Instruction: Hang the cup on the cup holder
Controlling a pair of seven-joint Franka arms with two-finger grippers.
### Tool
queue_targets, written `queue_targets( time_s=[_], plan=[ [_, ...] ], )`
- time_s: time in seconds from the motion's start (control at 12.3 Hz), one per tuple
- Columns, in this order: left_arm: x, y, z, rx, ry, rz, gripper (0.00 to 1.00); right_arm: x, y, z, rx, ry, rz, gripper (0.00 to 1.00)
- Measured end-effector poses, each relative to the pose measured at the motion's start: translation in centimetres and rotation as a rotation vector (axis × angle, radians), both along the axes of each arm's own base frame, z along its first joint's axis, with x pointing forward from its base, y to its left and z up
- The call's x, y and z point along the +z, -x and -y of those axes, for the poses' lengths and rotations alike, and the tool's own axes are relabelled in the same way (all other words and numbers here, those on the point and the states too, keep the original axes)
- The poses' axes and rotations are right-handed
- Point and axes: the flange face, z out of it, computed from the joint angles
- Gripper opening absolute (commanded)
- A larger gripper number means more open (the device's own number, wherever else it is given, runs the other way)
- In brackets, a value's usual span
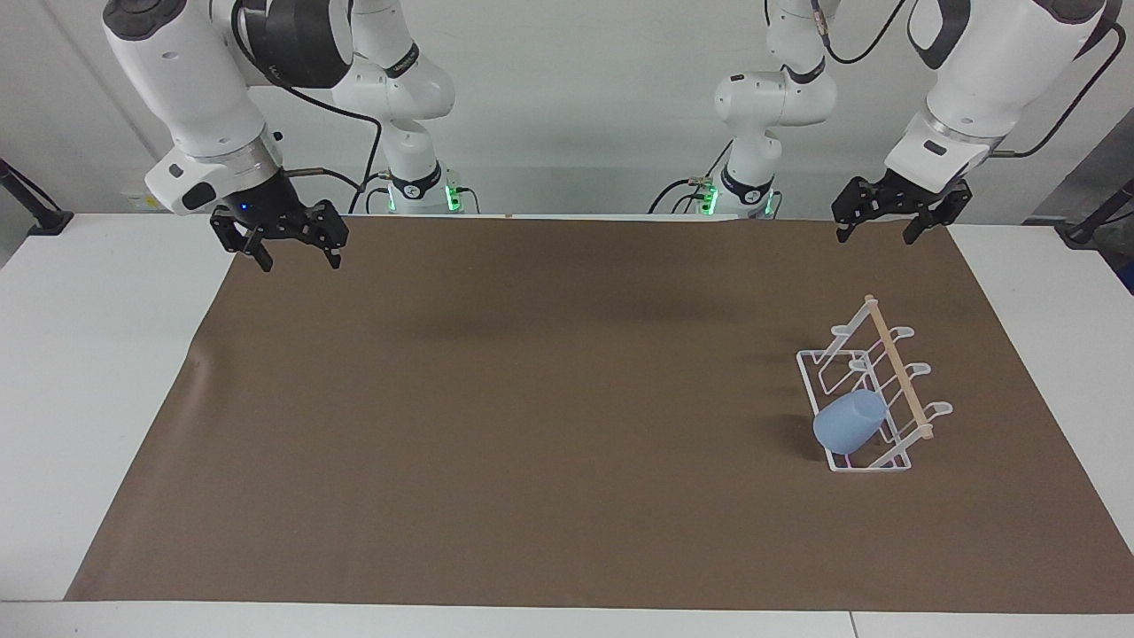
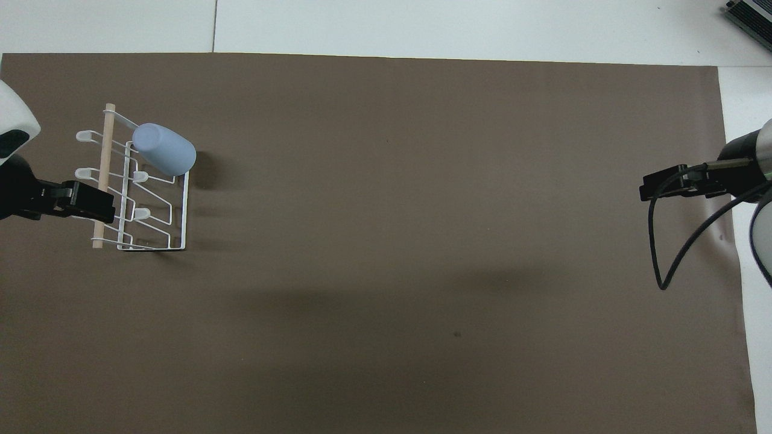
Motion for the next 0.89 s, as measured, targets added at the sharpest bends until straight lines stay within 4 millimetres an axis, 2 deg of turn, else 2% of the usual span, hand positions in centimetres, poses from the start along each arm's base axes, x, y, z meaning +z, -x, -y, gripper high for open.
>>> queue_targets(
  time_s=[0.24, 0.49, 0.89],
  plan=[
    [0.3, 0.1, -0.1, 0.003, 0.003, 0.006, 1.0, 0.0, 0.0, 0.0, 0.0, 0.0, 0.0, 1.0],
    [1.1, 0.6, 0.6, -0.01, 0.005, 0.02, 1.0, 0.0, 0.0, 0.0, 0.0, 0.0, 0.0, 1.0],
    [1.2, 0.7, 1.5, -0.028, 0.006, 0.024, 1.0, 0.0, 0.0, 0.0, 0.0, 0.0, 0.0, 1.0]
  ],
)
